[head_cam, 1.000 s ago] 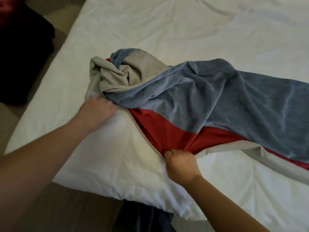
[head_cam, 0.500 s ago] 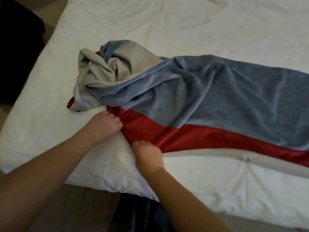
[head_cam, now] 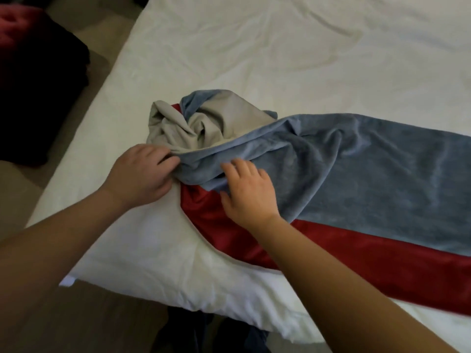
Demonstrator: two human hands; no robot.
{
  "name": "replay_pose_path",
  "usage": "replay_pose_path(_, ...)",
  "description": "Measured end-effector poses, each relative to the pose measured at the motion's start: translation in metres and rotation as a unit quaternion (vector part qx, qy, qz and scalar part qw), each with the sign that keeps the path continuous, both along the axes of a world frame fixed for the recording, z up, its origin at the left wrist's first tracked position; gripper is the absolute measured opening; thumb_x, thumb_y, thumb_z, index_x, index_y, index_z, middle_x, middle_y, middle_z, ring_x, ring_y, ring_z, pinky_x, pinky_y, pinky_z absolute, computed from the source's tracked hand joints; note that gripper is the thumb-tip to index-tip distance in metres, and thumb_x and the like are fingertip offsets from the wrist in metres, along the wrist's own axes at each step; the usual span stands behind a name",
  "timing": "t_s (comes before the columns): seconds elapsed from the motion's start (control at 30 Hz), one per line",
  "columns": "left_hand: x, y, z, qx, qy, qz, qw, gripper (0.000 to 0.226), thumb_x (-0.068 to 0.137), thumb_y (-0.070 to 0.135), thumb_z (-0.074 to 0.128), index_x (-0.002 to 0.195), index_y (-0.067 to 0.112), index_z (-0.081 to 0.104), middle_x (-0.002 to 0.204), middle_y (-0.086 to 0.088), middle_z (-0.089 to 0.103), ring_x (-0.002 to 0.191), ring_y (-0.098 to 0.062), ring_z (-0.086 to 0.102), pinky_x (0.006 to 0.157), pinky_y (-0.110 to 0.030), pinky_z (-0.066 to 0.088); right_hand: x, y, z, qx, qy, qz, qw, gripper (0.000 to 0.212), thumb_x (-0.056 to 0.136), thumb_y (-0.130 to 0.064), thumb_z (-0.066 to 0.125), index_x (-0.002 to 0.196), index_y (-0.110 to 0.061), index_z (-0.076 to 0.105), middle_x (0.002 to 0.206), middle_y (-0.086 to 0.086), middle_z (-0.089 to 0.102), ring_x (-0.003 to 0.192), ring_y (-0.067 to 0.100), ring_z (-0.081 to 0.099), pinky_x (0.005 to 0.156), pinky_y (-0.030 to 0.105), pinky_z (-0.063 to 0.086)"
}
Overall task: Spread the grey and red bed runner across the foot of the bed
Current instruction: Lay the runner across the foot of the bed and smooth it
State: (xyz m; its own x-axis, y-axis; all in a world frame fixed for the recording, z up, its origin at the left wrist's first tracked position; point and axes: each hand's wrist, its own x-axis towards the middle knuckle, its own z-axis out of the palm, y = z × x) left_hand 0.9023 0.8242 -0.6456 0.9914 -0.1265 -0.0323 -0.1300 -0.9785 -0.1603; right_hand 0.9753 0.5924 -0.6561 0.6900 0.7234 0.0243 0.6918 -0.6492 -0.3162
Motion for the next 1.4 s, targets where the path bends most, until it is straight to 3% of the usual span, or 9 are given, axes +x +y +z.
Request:
replay_pose_path(0.33,0.052,0.077,-0.007,-0.039,0.008,0.01,0.999,0.065,0.072,0.043,0.057,0.129,0.013,0.051,0.13,-0.015,0.053,0.117,-0.03,0.051,0.104,-0.046,0.035,0.03,0.129,-0.006,-0.07,-0.018,0.037,0.997,0.088,0.071,-0.055,0.063,0.144,-0.023,0.027,0.14,0.008,0.039,0.125,0.029,0.04,0.101,0.045,0.033)
replay_pose_path(0.5,0.079,0.114,-0.021,-0.038,0.055,0.037,0.997,0.076,0.069,0.035,0.061,0.14,0.021,0.037,0.148,-0.016,0.031,0.135,-0.032,0.031,0.112,-0.053,0.024,0.034,0.177,-0.024,-0.15,0.061,-0.021,0.987,0.098,0.072,-0.027,0.071,0.147,-0.024,0.009,0.135,0.015,0.036,0.106,0.035,0.051,0.076,0.039,0.043)
replay_pose_path(0.63,0.099,0.134,-0.034,-0.06,0.067,0.049,0.995,0.083,0.075,0.045,0.06,0.147,0.028,0.022,0.155,-0.015,0.015,0.141,-0.032,0.019,0.114,-0.054,0.016,0.049,0.189,-0.022,-0.143,0.061,-0.026,0.987,0.074,0.074,-0.01,0.062,0.139,-0.022,0.028,0.112,0.01,0.05,0.086,0.031,0.057,0.06,0.033,0.035)
replay_pose_path(0.93,0.146,0.121,-0.034,-0.17,0.012,0.101,0.98,0.097,0.071,0.066,0.049,0.15,0.022,0.014,0.148,-0.015,0.031,0.125,-0.034,0.044,0.106,-0.05,0.031,0.159,0.127,0.037,-0.037,-0.049,-0.138,0.988,0.054,0.067,-0.015,0.064,0.119,-0.028,0.056,0.105,0.011,0.057,0.089,0.039,0.058,0.066,0.039,0.046)
replay_pose_path(1.07,0.164,0.093,-0.041,-0.254,0.104,0.155,0.949,0.113,0.066,0.056,0.071,0.149,0.027,0.0,0.128,-0.012,0.047,0.102,-0.033,0.057,0.08,-0.043,0.05,0.208,0.095,0.043,-0.007,-0.064,-0.25,0.966,0.054,0.067,-0.006,0.058,0.115,-0.03,0.052,0.106,0.011,0.056,0.086,0.04,0.058,0.064,0.039,0.046)
replay_pose_path(1.13,0.172,0.083,-0.047,-0.276,0.149,0.176,0.933,0.105,0.072,0.027,0.072,0.149,0.03,0.0,0.113,-0.012,0.057,0.09,-0.032,0.061,0.068,-0.037,0.048,0.221,0.084,0.033,-0.039,-0.025,-0.279,0.959,0.066,0.068,-0.005,0.06,0.126,-0.03,0.042,0.108,0.01,0.056,0.089,0.037,0.058,0.066,0.04,0.046)
replay_pose_path(1.2,0.18,0.081,-0.051,-0.291,0.164,0.19,0.923,0.081,0.077,0.014,0.064,0.145,0.028,0.022,0.108,-0.011,0.062,0.092,-0.034,0.062,0.069,-0.036,0.045,0.224,0.079,0.023,-0.091,0.076,-0.258,0.959,0.076,0.067,-0.008,0.064,0.134,-0.026,0.036,0.111,0.012,0.055,0.098,0.035,0.057,0.074,0.043,0.049)
replay_pose_path(1.3,0.189,0.089,-0.049,-0.301,0.154,0.199,0.92,0.046,0.075,0.022,0.065,0.119,0.022,0.052,0.106,-0.008,0.065,0.093,-0.033,0.062,0.07,-0.034,0.048,0.228,0.084,0.014,-0.169,0.201,-0.151,0.953,0.061,0.061,-0.016,0.076,0.116,-0.015,0.051,0.109,0.02,0.052,0.105,0.036,0.051,0.082,0.038,0.047)
replay_pose_path(1.4,0.197,0.088,-0.047,-0.391,0.138,0.209,0.886,0.064,0.066,0.043,0.075,0.121,0.023,0.051,0.11,-0.004,0.061,0.099,-0.026,0.06,0.077,-0.035,0.051,0.237,0.094,0.025,-0.142,0.382,-0.124,0.905,0.065,0.051,-0.05,0.084,0.102,-0.02,0.059,0.106,0.008,0.06,0.101,0.023,0.056,0.084,0.034,0.05)
